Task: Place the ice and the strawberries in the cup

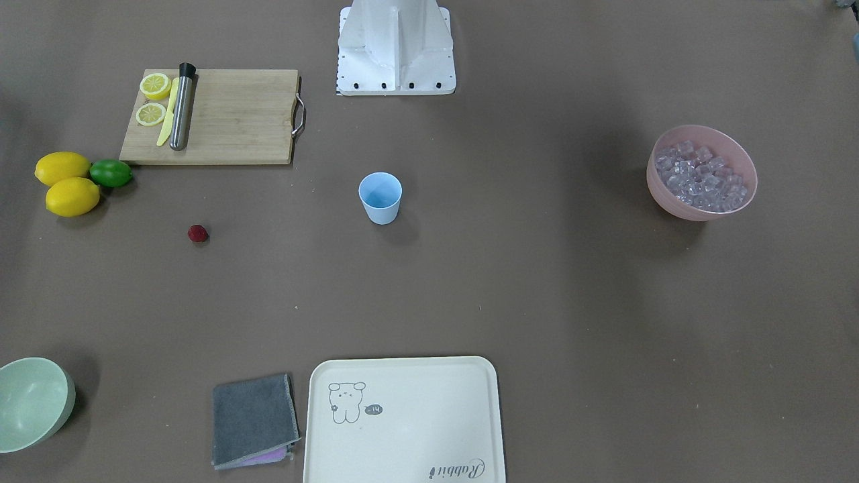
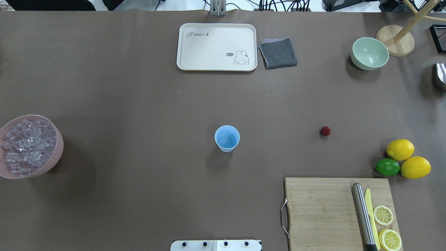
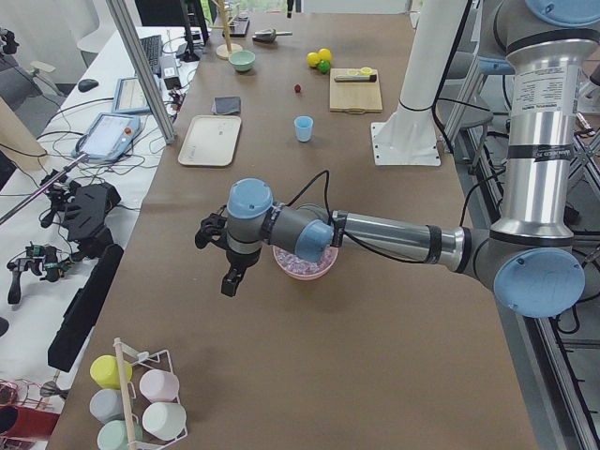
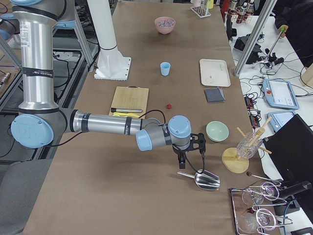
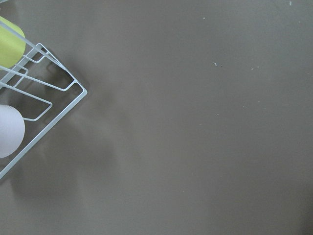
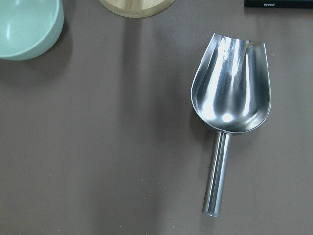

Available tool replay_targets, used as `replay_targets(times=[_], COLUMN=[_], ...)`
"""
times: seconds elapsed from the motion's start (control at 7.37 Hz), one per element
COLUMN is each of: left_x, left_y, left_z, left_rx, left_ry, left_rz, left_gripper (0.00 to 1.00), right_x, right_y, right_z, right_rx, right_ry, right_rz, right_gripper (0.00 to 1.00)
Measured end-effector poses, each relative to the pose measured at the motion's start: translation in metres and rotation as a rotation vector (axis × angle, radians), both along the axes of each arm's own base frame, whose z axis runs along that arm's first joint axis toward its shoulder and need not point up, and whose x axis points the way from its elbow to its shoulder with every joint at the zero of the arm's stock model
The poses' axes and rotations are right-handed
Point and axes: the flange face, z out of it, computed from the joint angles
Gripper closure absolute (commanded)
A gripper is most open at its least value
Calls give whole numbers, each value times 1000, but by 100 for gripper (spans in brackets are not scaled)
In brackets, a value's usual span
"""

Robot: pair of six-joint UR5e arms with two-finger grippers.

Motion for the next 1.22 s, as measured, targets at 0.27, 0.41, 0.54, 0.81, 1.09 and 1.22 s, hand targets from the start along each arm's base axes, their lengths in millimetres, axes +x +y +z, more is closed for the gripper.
replay_targets(times=[0.27,0.41,0.54,0.81,1.09,1.22], left_x=[39,66,93,136,170,171], left_y=[13,17,22,42,81,102], left_z=[-36,-52,-61,-54,-28,-12], left_rx=[70,119,165,221,313,345], left_ry=[32,48,62,59,29,17], left_rz=[75,123,176,262,343,377], left_gripper=[3,3,3,5,5,6], right_x=[-3,-4,-5,-10,-20,-24], right_y=[10,15,17,19,18,18], right_z=[6,9,11,13,12,12], right_rx=[26,34,35,37,42,42], right_ry=[-7,-13,-17,-17,-17,-17], right_rz=[-7,-10,-13,-24,-48,-56], right_gripper=[0,0,0,0,0,0])
